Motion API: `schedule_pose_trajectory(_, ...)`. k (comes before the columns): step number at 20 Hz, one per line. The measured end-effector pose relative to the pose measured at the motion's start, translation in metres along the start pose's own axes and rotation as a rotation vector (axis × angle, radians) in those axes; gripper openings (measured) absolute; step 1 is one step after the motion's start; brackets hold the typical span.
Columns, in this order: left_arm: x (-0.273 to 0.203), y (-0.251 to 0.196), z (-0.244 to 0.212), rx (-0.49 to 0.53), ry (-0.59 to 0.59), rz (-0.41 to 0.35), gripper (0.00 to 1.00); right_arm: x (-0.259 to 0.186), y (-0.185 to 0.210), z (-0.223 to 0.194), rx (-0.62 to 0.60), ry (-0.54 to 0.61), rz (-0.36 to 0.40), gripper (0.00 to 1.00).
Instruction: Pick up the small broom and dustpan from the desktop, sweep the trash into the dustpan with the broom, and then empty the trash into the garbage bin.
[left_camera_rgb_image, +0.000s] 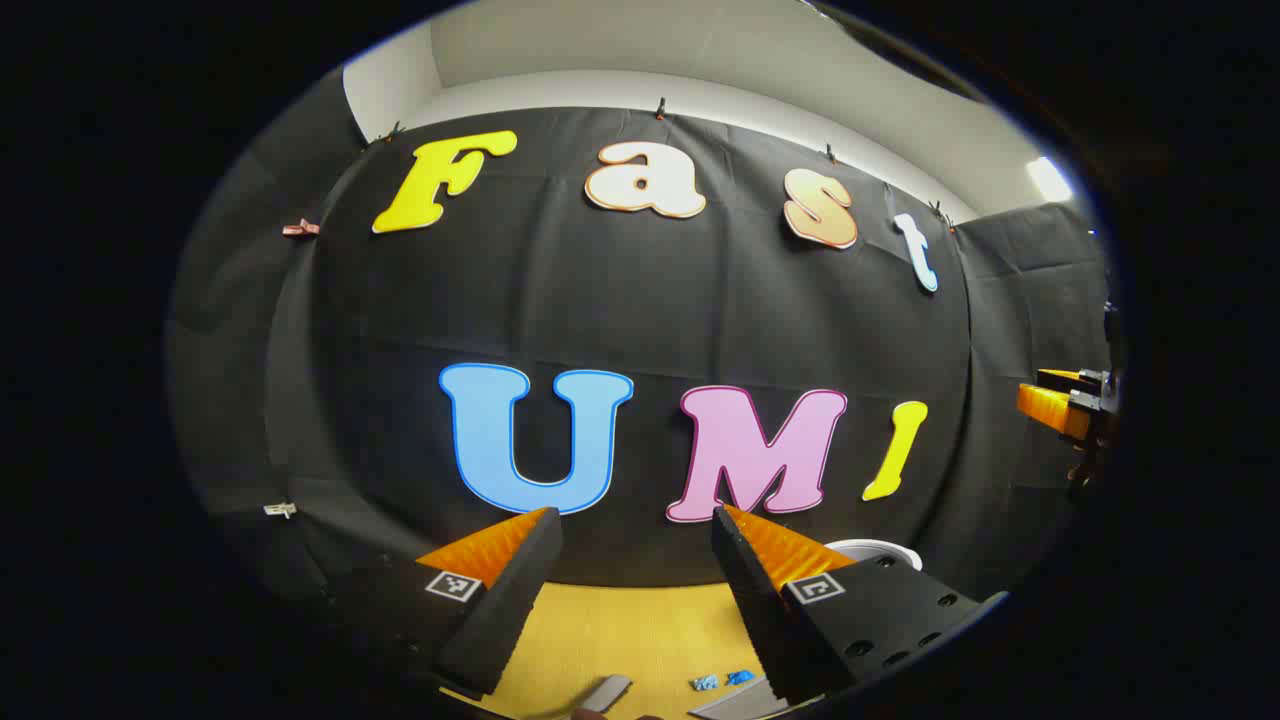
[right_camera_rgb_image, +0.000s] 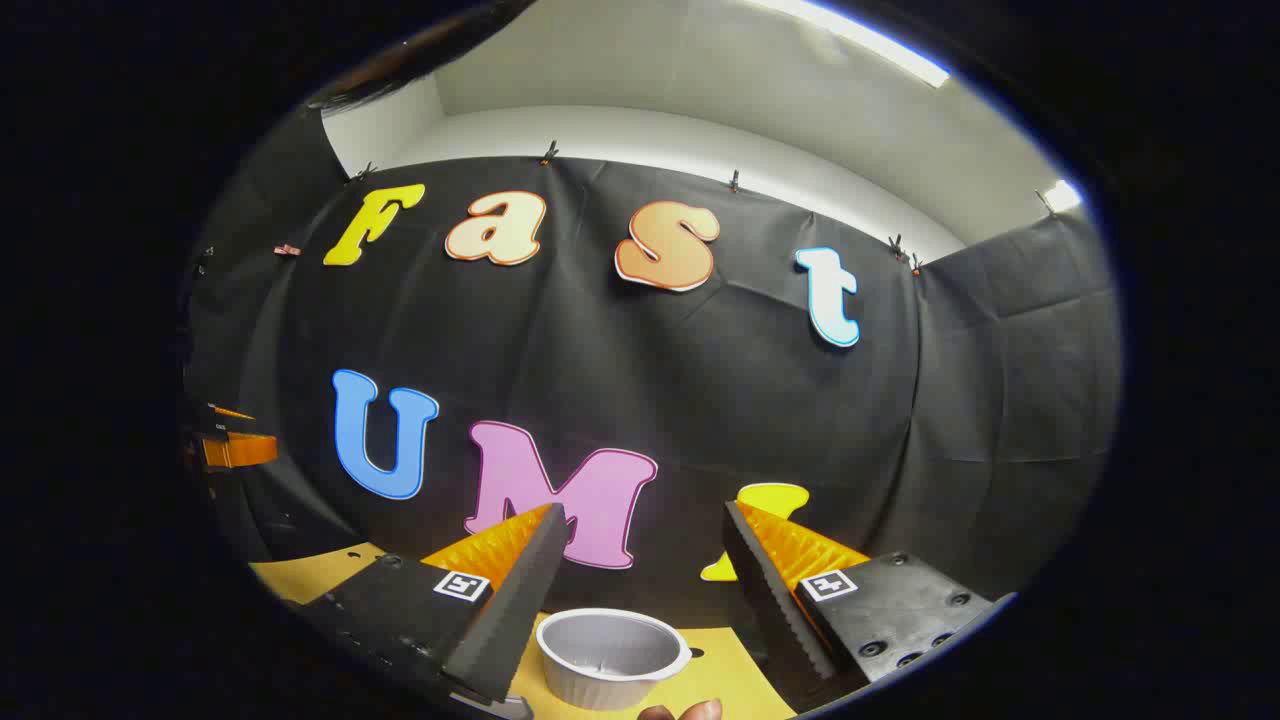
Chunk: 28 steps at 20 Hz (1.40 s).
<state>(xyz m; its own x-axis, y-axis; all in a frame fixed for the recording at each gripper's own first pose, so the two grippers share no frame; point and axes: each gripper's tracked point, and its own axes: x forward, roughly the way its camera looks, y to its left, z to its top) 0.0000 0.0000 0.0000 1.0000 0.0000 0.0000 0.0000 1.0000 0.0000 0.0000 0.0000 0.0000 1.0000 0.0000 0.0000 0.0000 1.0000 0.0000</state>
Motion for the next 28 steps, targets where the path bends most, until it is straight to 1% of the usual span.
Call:
schedule_pose_trajectory(1,0.002,0.001,0.001,-0.003,-0.002,-0.003,0.95,0.001,0.005,0.0,0.004,0.003,0.011,0.93)
schedule_pose_trajectory(2,0.004,0.003,0.003,-0.002,-0.007,-0.005,0.95,0.001,0.009,-0.001,0.005,0.007,0.019,0.96)
schedule_pose_trajectory(6,0.01,0.0,0.003,0.008,-0.008,-0.028,0.95,0.001,0.006,0.006,0.001,-0.013,0.002,0.96)
schedule_pose_trajectory(11,0.013,-0.005,-0.003,-0.006,0.007,-0.058,0.95,-0.004,0.013,0.004,-0.013,-0.008,0.008,0.96)
schedule_pose_trajectory(12,0.013,-0.005,-0.003,-0.004,0.012,-0.057,0.95,-0.003,0.015,0.003,-0.015,-0.004,0.013,0.96)
schedule_pose_trajectory(13,0.013,-0.005,-0.004,0.0,0.016,-0.058,0.94,-0.003,0.017,0.002,-0.017,-0.002,0.018,0.93)
schedule_pose_trajectory(14,0.012,-0.005,-0.004,0.003,0.018,-0.059,0.94,-0.004,0.02,0.001,-0.02,0.003,0.024,0.93)
schedule_pose_trajectory(15,0.012,-0.005,-0.006,0.004,0.018,-0.06,0.94,-0.004,0.024,0.0,-0.024,0.008,0.031,0.96)
schedule_pose_trajectory(18,0.012,-0.002,-0.009,-0.004,0.024,-0.051,0.95,-0.003,0.037,-0.013,-0.037,0.048,0.071,0.96)
schedule_pose_trajectory(22,0.007,0.011,-0.022,-0.008,0.041,-0.031,0.95,-0.019,0.068,-0.053,-0.037,0.188,0.173,0.97)
schedule_pose_trajectory(28,0.001,0.027,-0.058,-0.016,0.101,-0.002,0.95,-0.072,0.119,-0.153,-0.001,0.518,0.323,0.97)
